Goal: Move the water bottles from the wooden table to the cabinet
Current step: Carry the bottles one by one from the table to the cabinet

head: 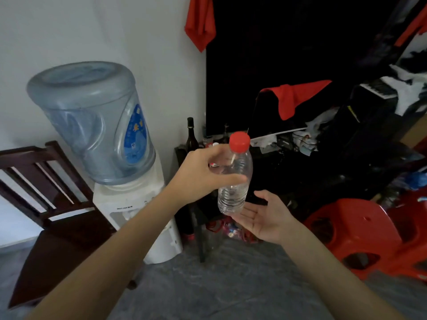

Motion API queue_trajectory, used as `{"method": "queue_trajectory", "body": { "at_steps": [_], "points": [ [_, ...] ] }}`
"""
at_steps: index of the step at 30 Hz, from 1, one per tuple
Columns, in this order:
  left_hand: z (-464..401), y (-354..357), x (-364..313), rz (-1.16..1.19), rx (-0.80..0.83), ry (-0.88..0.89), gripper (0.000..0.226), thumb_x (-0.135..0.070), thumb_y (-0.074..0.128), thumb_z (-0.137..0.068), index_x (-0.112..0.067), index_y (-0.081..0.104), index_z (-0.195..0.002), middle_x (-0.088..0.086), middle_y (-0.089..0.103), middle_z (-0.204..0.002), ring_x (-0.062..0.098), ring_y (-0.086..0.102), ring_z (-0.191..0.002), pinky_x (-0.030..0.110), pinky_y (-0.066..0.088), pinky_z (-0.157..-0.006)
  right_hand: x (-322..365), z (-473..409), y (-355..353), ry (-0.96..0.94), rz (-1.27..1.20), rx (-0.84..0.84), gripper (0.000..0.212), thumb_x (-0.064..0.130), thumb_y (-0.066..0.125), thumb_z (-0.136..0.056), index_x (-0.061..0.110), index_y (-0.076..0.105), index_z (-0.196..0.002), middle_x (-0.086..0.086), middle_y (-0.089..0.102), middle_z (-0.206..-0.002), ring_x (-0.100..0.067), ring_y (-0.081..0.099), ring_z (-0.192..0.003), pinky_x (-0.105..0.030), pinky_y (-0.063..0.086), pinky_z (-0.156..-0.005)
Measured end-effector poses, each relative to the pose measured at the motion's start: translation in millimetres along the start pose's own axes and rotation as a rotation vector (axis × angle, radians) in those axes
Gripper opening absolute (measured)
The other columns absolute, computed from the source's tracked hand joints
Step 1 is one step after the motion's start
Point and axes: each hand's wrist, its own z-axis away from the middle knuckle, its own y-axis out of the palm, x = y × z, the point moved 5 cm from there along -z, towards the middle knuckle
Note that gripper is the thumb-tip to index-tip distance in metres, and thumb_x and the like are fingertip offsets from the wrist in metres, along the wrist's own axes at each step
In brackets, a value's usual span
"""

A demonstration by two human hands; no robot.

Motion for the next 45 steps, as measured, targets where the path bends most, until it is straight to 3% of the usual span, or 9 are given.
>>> {"method": "queue_trajectory", "body": {
  "at_steps": [3,8,14,22,29,37,41,45],
  "points": [
    [-14,-4,13,-0.023,-0.049,-0.053,0.044,-0.029,0.089,-0.076,-0.038,0.068,-0.114,-0.014,0.076,-0.105,0.000,0.070,-0.104,0.024,0.054,-0.098,19,-24,0,0.054,0.019,-0.011,0.055,0.034,0.052,-0.096,-0.013,0.056,-0.125,-0.030,0.066,-0.121,-0.041,0.065,-0.113,-0.046,0.058,-0.085],
    [-36,-26,47,-0.043,-0.135,-0.148,0.040,-0.026,0.090,-0.075,-0.041,0.071,-0.106,-0.011,0.078,-0.104,0.005,0.072,-0.103,0.037,0.056,-0.099,31,-74,11,0.148,0.042,0.007,0.066,0.045,0.045,-0.100,-0.015,0.054,-0.126,-0.035,0.064,-0.120,-0.045,0.061,-0.117,-0.045,0.053,-0.098],
    [-67,-49,91,-0.067,-0.159,-0.191,0.039,-0.022,0.089,-0.076,-0.051,0.067,-0.091,-0.014,0.078,-0.101,0.004,0.072,-0.100,0.028,0.056,-0.092,45,-139,35,0.205,0.063,-0.026,0.071,0.051,0.042,-0.100,-0.015,0.055,-0.124,-0.035,0.065,-0.118,-0.045,0.061,-0.116,-0.045,0.049,-0.102],
    [-131,-84,172,-0.026,-0.141,-0.258,0.052,-0.025,0.090,-0.076,-0.023,0.070,-0.124,-0.011,0.077,-0.109,0.006,0.071,-0.107,0.034,0.058,-0.096,75,-234,60,0.221,0.017,-0.055,0.069,0.049,0.036,-0.102,-0.012,0.052,-0.131,-0.035,0.062,-0.125,-0.047,0.061,-0.117,-0.046,0.049,-0.102],
    [-173,-94,255,0.003,-0.113,-0.349,0.055,-0.041,0.087,-0.072,-0.029,0.069,-0.122,-0.011,0.076,-0.113,0.012,0.071,-0.110,0.048,0.056,-0.099,86,-312,58,0.205,-0.023,-0.138,0.060,0.040,0.033,-0.105,-0.011,0.050,-0.132,-0.033,0.057,-0.130,-0.043,0.053,-0.127,-0.044,0.041,-0.111],
    [-192,-67,342,-0.046,-0.083,-0.464,0.052,-0.029,0.087,-0.080,-0.025,0.064,-0.126,-0.013,0.071,-0.117,0.007,0.066,-0.112,0.041,0.054,-0.101,72,-394,40,0.246,0.038,-0.263,0.051,0.027,0.026,-0.109,-0.010,0.042,-0.141,-0.030,0.048,-0.142,-0.041,0.045,-0.136,-0.044,0.033,-0.117],
    [-195,-56,377,-0.089,-0.109,-0.511,0.050,-0.030,0.088,-0.078,-0.029,0.063,-0.122,-0.027,0.065,-0.106,-0.011,0.061,-0.102,0.026,0.055,-0.097,71,-431,25,0.247,0.066,-0.315,0.051,0.027,0.025,-0.109,-0.008,0.041,-0.143,-0.028,0.046,-0.146,-0.038,0.040,-0.140,-0.044,0.031,-0.119],
    [-197,-41,406,-0.059,-0.111,-0.521,0.055,-0.022,0.086,-0.081,-0.019,0.061,-0.130,-0.022,0.064,-0.110,-0.018,0.058,-0.103,0.007,0.050,-0.088,71,-456,16,0.206,0.085,-0.345,0.049,0.026,0.026,-0.109,-0.006,0.042,-0.142,-0.026,0.046,-0.147,-0.036,0.039,-0.141,-0.043,0.031,-0.118]
  ]
}}
